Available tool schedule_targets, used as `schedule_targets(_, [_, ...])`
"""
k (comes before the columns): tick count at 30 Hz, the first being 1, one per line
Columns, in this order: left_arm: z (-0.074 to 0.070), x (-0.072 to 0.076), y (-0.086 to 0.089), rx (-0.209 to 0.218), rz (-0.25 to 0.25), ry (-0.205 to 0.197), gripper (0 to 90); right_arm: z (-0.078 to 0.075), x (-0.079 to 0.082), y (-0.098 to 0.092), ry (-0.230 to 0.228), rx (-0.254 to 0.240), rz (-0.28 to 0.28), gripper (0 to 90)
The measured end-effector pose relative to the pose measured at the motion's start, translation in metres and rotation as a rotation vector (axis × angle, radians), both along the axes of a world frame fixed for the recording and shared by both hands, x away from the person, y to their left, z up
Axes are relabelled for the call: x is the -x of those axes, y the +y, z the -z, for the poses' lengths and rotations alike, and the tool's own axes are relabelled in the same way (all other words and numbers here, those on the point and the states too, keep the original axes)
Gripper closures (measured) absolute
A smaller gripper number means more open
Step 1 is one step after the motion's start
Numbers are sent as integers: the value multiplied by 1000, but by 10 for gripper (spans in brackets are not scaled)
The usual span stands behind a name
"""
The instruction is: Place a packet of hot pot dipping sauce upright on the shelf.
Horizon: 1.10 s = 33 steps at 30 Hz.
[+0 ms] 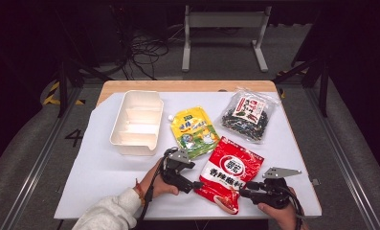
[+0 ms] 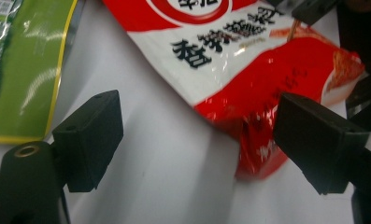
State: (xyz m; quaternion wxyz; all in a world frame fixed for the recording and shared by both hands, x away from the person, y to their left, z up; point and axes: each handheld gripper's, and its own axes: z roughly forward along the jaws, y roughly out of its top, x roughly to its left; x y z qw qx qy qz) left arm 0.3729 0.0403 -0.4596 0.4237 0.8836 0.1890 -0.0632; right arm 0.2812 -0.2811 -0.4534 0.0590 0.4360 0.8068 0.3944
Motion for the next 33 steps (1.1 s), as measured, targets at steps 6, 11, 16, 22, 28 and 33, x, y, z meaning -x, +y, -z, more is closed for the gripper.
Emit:
schedule_targets(6, [3, -17, -20, 13, 8, 90, 158, 1, -4, 1, -37, 31, -15, 694])
schedule_targets(11, [5, -24, -32, 54, 27, 156, 150, 3, -5, 2, -65, 38, -33, 703])
schedule_targets(16, [7, -30, -36, 93, 38, 209, 186, 4, -8, 4, -84, 40, -51, 703])
schedule_targets(22, [7, -31, -44, 67, 53, 183, 368, 5, -9, 8, -110, 41, -64, 704])
schedule_targets(28, [7, -29, -48, 48, 23, 127, 748, 5, -9, 9, -126, 45, -73, 700])
schedule_targets(33, [-1, -24, -42, 80, 30, 64, 898, 4, -4, 8, -159, 24, -67, 568])
